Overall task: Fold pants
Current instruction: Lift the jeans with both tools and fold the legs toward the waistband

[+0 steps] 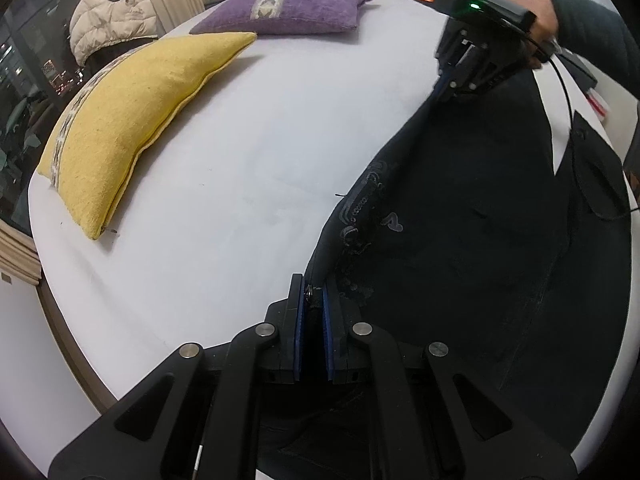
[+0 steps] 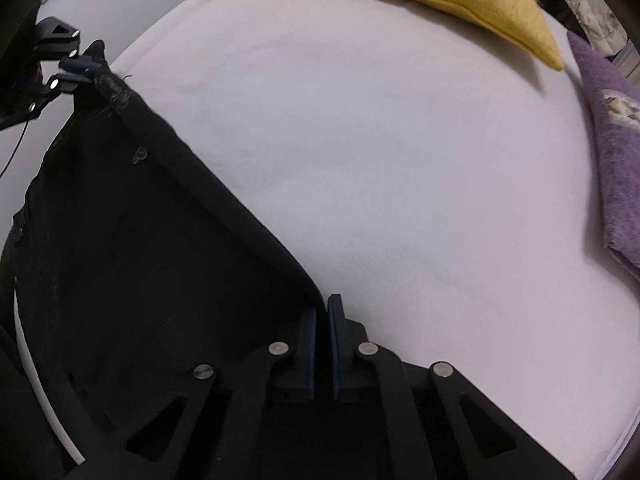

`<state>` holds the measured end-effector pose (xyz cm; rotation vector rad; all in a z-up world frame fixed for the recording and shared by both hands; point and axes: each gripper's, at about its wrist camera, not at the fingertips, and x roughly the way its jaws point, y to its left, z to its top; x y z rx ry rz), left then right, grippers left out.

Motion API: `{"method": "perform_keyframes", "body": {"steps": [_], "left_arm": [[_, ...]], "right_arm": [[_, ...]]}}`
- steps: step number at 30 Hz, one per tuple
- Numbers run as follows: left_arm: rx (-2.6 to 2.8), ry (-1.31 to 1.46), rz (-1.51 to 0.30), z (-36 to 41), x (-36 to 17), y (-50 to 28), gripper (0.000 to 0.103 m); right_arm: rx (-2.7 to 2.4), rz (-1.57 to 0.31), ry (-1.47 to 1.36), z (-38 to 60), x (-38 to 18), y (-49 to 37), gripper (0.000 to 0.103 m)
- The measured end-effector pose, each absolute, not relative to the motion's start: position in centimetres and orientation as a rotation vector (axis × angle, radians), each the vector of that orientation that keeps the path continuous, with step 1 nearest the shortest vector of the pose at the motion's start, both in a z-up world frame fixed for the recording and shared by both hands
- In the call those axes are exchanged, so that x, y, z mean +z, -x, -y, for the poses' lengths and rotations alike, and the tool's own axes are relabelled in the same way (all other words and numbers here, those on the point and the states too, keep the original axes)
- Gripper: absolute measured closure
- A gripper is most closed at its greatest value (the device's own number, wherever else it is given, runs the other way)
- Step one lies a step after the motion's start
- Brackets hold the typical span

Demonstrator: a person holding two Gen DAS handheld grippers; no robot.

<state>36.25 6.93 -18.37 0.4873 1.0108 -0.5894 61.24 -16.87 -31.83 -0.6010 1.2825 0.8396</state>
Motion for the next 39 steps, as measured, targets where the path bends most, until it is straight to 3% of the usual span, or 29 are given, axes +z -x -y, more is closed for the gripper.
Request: {"method": "perform_keyframes", "body": {"steps": [11, 23, 39], "left_arm": [[-0.588, -0.417, -0.952, -6.4, -15.4, -33.4, 0.097], [-0.624, -0.407, -0.903, -4.3, -12.3, -23.9, 0.097], [-0.618, -0.496, -0.946, -6.5, -17.3, -7.4, 0.097]], "right_arm": [[0.701, -1.155, 0.51, 17.7, -26.8, -57.2, 0.099], [0.618, -1.065, 0.381, 14.0, -24.3, -44.1, 0.099], [0.485, -0.937, 0.579, 14.2, -22.4, -27.6, 0.099]]}}
